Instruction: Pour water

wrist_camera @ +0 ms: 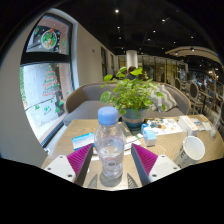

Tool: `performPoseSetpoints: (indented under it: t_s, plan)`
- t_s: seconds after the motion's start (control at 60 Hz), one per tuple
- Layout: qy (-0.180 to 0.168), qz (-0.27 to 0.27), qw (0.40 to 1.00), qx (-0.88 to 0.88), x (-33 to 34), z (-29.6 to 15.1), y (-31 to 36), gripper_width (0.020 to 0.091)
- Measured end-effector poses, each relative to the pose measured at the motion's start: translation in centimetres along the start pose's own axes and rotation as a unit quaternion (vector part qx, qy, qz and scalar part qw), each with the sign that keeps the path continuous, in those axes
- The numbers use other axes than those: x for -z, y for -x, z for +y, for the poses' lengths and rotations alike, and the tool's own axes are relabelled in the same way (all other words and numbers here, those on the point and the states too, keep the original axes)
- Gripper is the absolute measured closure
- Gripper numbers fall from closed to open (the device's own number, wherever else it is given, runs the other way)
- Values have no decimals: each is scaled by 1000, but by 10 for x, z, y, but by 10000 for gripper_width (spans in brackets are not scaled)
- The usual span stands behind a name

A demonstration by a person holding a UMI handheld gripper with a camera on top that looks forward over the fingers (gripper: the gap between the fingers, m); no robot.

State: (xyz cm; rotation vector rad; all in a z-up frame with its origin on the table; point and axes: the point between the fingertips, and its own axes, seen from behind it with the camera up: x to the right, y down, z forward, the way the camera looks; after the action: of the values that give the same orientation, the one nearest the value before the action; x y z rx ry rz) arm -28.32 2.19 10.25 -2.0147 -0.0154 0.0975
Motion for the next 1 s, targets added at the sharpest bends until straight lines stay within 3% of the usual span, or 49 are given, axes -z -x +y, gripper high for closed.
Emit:
performPoseSetpoints:
  t_s: [0.1,0.183,0.433,0.567,0.733,0.883,1.0]
  plan:
    - [-6,5,1000,4,-20,7,0,431]
    - [-16,9,1000,7,-27,7,0,612]
    - [-27,7,1000,6,-19,5,-2,774]
    - [-31,0,999,11,-2,-5,3,774]
    - [-48,-30,997,-58,36,-48,15,775]
    - [-67,-91,969,-220,75,-101,10,777]
    - [-66,-148,906,-390,103,-136,3,777]
